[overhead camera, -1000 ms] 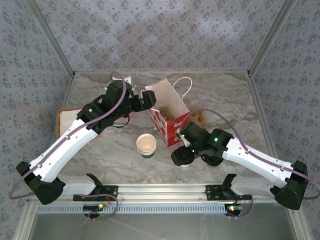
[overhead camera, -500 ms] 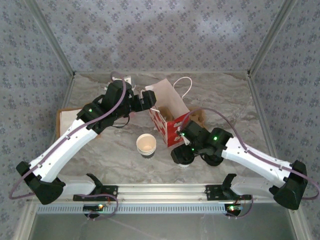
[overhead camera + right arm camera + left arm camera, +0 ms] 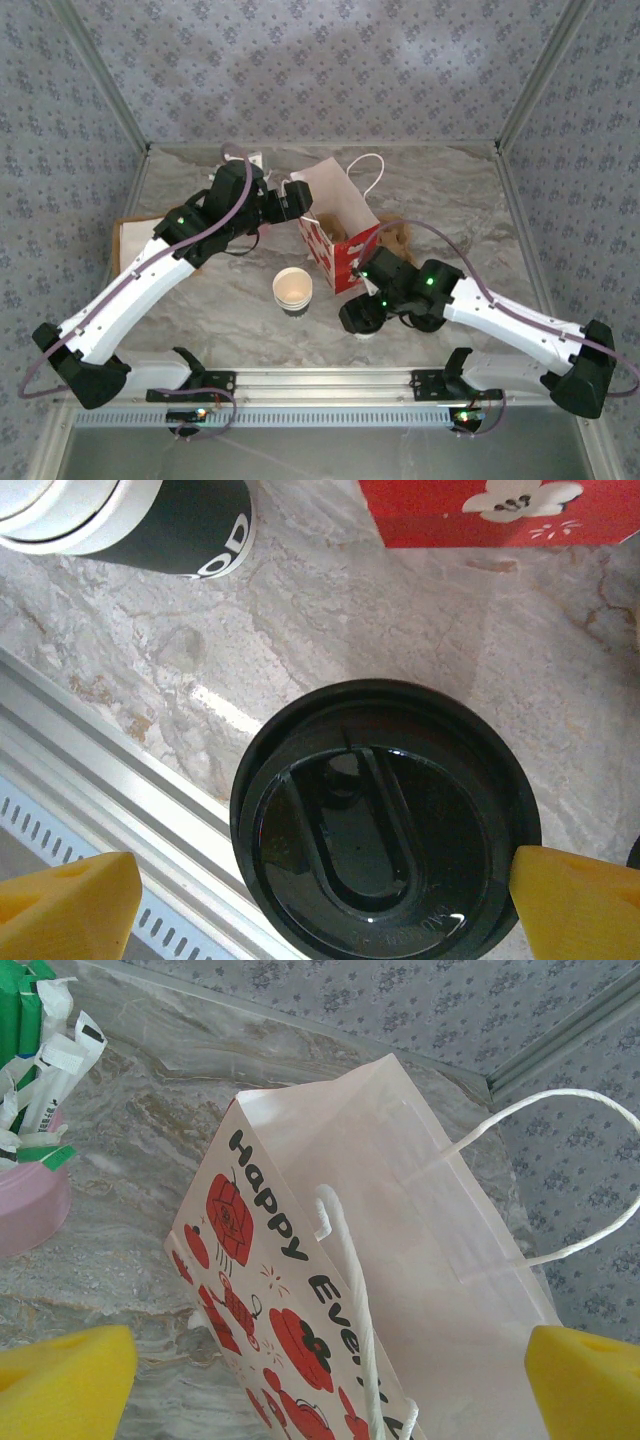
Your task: Pack the takeout coffee
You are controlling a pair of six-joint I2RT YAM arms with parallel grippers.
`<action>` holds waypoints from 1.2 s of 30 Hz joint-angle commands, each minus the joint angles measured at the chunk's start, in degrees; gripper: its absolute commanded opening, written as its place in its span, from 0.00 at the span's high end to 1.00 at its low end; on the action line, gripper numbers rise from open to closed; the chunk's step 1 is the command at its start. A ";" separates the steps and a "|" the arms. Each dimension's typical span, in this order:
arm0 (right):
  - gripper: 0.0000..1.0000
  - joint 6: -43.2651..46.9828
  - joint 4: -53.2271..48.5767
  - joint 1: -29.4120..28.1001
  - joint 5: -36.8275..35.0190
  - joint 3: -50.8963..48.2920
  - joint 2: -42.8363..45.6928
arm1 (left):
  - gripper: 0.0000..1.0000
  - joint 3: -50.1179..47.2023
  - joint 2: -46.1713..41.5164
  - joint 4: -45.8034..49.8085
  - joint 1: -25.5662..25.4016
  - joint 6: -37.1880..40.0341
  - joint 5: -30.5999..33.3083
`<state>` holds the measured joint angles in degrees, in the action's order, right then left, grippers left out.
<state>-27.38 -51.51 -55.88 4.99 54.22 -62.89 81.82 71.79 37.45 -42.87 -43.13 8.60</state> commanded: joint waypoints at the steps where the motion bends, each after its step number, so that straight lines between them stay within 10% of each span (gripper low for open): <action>1: 0.04 -2.32 -1.38 -1.06 0.66 -0.78 1.88 | 0.01 1.06 -0.86 -0.14 -0.12 0.59 -0.10; 18: 0.04 -6.09 -4.51 -4.63 1.45 -1.05 6.19 | 0.00 1.34 -0.16 -0.40 -0.04 0.51 -0.45; 28: 0.00 -7.97 -11.70 -4.05 -13.48 5.68 4.01 | 0.01 1.25 -1.33 1.11 0.04 1.22 0.01; 36: 0.03 6.37 -3.13 -2.95 -5.27 4.32 3.10 | 0.00 0.80 -3.26 3.49 0.79 1.74 0.27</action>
<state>-27.16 -56.66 -59.22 -1.72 58.22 -58.85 81.82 70.46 39.31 -42.59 -42.63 8.40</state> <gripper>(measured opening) 0.971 0.994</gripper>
